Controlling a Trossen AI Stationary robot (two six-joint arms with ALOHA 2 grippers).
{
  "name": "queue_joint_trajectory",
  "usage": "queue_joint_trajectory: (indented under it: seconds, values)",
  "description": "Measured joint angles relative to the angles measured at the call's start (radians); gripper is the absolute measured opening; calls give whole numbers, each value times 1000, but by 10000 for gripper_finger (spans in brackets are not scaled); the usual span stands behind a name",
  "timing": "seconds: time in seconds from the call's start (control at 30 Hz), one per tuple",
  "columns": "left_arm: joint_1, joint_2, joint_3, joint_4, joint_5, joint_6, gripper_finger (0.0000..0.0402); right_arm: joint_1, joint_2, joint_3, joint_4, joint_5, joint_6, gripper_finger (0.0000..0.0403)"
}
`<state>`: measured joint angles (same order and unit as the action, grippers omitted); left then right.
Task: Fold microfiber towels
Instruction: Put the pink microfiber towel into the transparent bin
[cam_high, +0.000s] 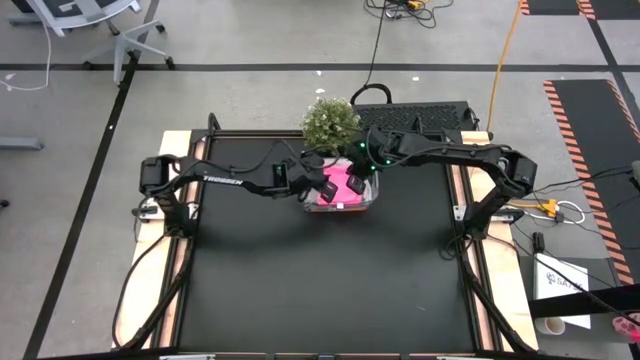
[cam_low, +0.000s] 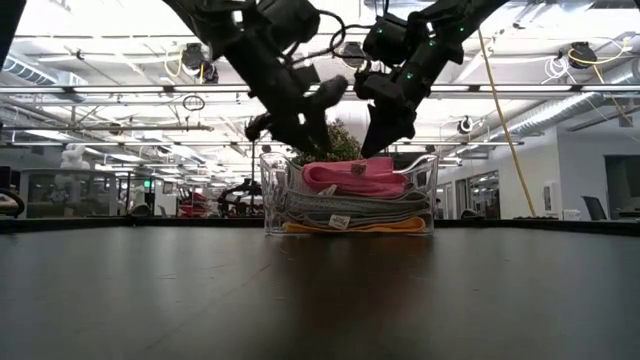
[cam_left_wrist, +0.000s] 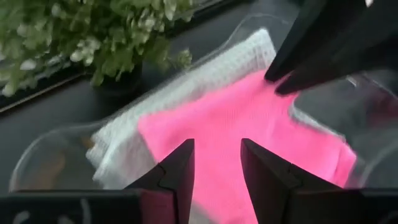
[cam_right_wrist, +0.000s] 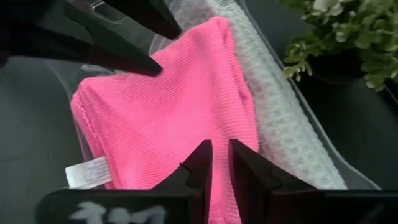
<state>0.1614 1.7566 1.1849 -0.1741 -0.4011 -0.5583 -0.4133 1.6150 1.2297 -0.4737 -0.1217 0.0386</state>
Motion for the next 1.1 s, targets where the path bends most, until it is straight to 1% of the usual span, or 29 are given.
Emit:
queue_joint_trajectory:
  seconds: [0.1, 0.17, 0.23, 0.3, 0.47, 0.57, 0.77, 0.97, 1.1]
  values:
    - [9, 11, -2, -21, -2, 1, 131, 0, 0, 0, 0, 23, 2, 41]
    - [12, 31, 1, -3, -17, 0, 131, 0, 0, -10, 12, 22, 4, 40]
    - [20, 34, -1, -32, -19, 3, 131, 0, 0, -36, 28, 22, 20, 40]
    - [28, 48, 2, -25, -20, 3, 131, 0, 0, -68, 42, 22, 27, 40]
    - [45, 53, 0, -120, -20, -6, 131, -15, 0, -138, 40, 102, -7, 40]
    - [54, 47, 2, -161, -23, -4, 131, -34, -2, -144, 37, 124, -48, 40]
    - [53, 46, 1, -186, -28, 0, 131, -44, -46, -145, 59, 106, -48, 40]
    - [32, -4, -1, -147, -27, 0, 131, -21, -110, -145, 93, 11, 7, 40]
    - [10, -37, -1, -94, -27, 40, 131, 5, -124, -145, 108, -42, 28, 40]
